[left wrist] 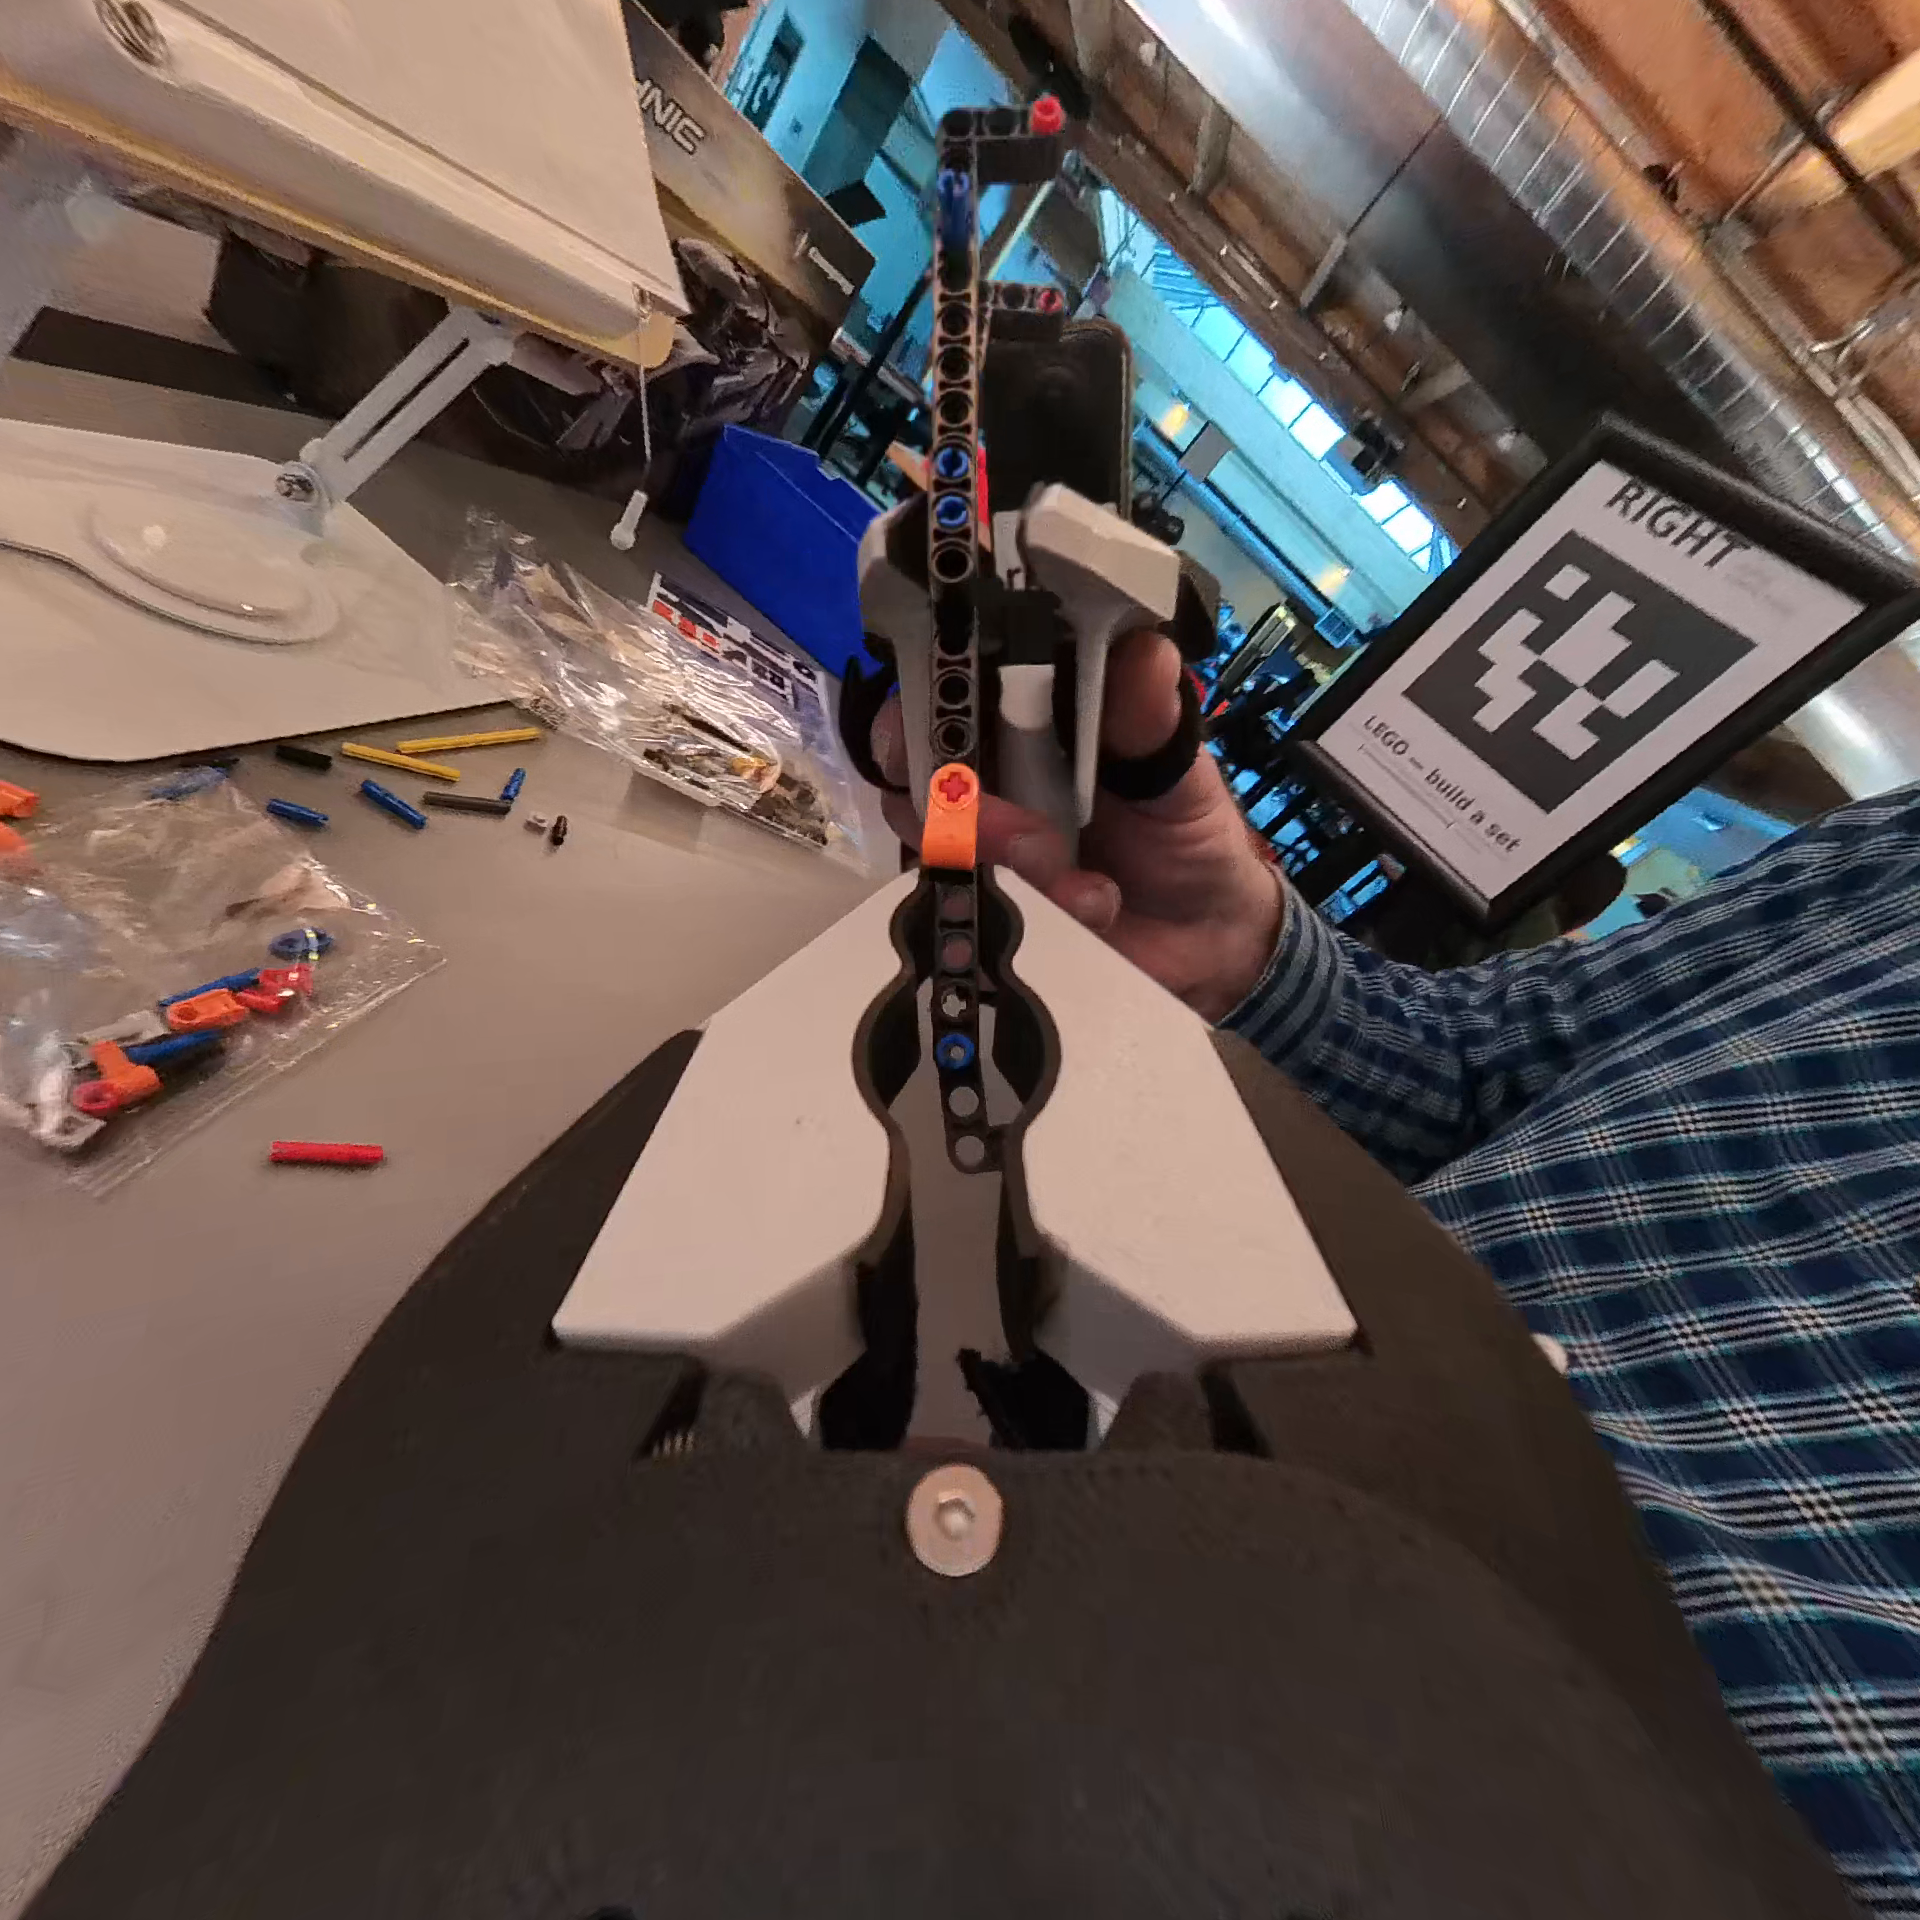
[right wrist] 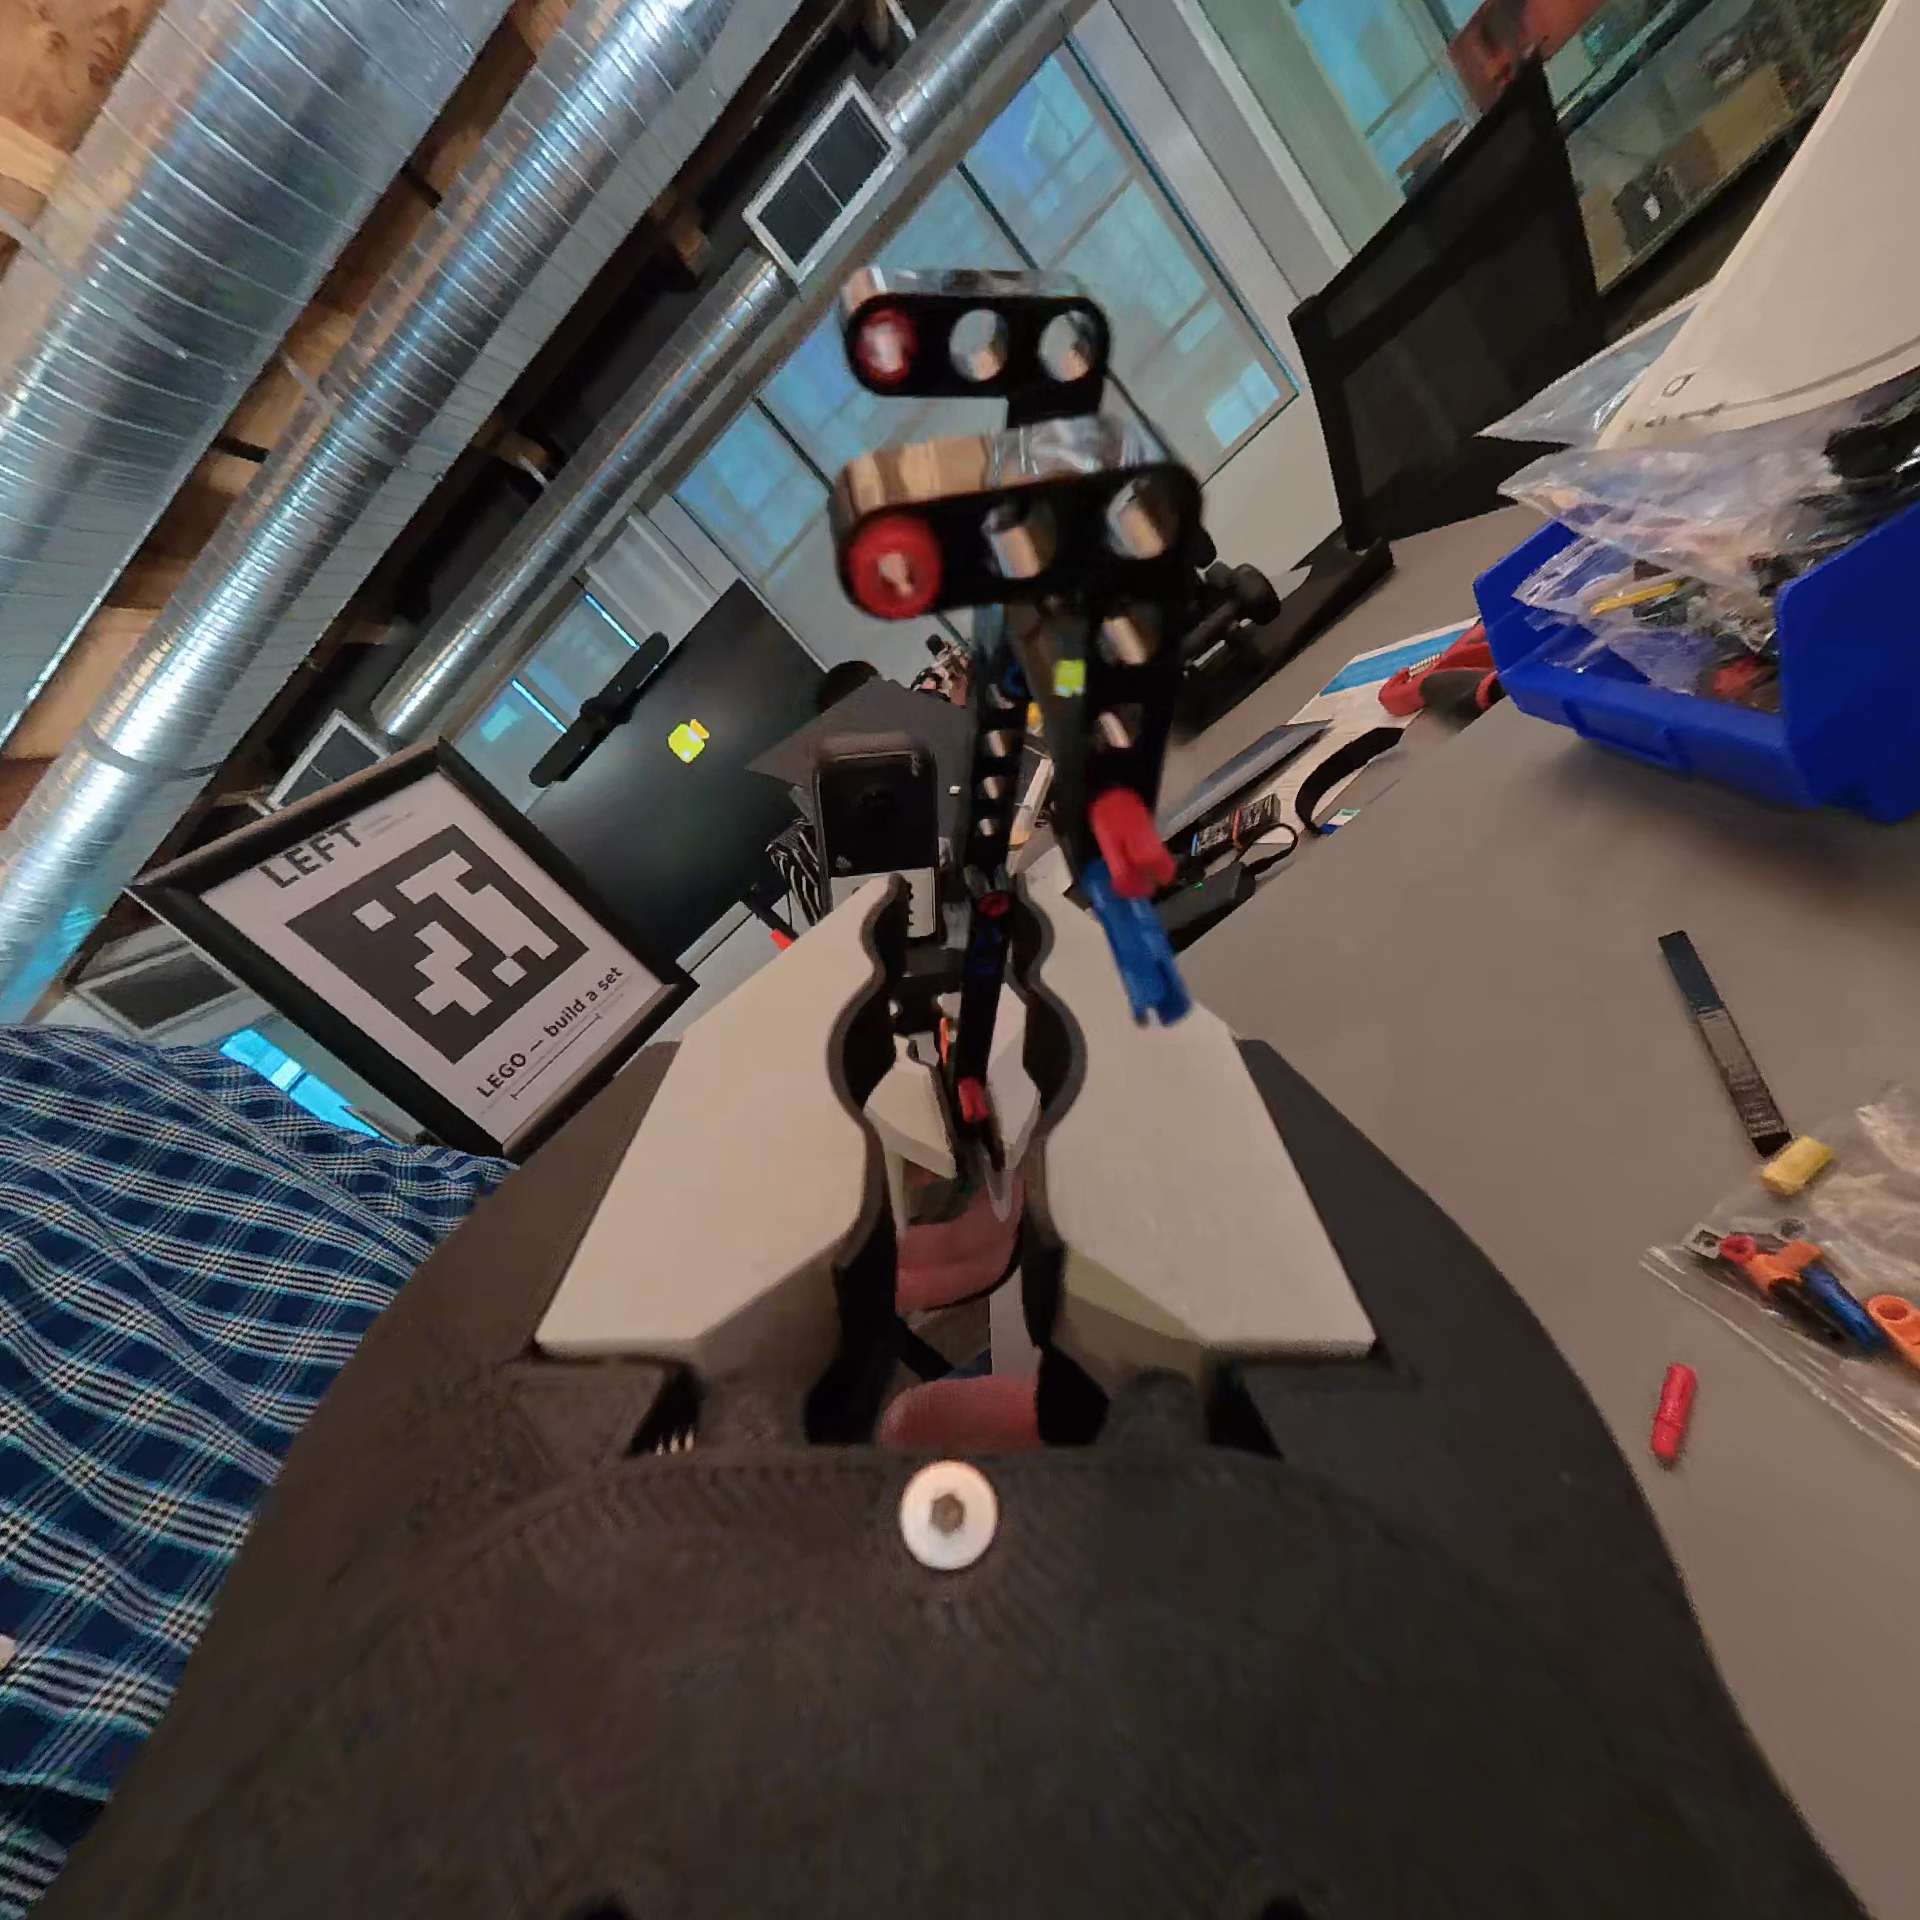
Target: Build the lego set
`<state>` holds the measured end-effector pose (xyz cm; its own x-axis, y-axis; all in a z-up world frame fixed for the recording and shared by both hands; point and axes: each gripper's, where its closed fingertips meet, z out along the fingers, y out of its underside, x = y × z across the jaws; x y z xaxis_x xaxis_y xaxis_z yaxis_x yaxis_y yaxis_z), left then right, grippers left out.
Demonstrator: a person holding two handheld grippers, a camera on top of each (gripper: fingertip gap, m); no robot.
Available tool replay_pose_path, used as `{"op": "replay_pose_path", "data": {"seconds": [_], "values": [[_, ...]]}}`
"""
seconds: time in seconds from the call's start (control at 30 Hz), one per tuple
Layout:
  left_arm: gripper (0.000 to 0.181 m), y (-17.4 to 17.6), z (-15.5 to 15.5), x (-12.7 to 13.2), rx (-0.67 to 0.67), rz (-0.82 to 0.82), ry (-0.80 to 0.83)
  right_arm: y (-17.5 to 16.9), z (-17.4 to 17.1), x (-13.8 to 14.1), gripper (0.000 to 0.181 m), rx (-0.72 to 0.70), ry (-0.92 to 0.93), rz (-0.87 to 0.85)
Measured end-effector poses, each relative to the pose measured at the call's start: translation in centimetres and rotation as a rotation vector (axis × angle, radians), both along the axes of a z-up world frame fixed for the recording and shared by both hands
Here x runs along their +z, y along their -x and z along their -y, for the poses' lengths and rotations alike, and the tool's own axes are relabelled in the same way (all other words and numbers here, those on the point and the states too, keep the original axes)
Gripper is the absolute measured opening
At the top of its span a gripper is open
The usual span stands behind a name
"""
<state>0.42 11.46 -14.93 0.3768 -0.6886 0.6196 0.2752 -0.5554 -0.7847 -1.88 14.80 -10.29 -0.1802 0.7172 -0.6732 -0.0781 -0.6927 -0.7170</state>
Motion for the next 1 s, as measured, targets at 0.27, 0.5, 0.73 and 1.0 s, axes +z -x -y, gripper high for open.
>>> {"op": "replay_pose_path", "data": {"seconds": [0.27,0.5,0.73,1.0], "values": [[0.015,-0.9,0.1,-0.6,-0.012,0.021,0.020,-0.7,-0.2,-0.7,0.004,-0.016,0.021,0.020],[0.040,-0.5,-0.5,-0.3,0.013,-0.088,-0.032,-0.9,-0.2,-1.3,0.005,0.001,0.047,0.041],[0.008,-1.0,-0.1,-1.0,-0.032,-0.145,-0.019,-0.4,0.6,-2.0,0.006,0.032,0.054,0.050],[0.005,4.1,0.8,-3.5,0.040,-0.191,0.154,-1.5,-0.2,-4.9,0.038,-0.027,0.032,0.192]]}}
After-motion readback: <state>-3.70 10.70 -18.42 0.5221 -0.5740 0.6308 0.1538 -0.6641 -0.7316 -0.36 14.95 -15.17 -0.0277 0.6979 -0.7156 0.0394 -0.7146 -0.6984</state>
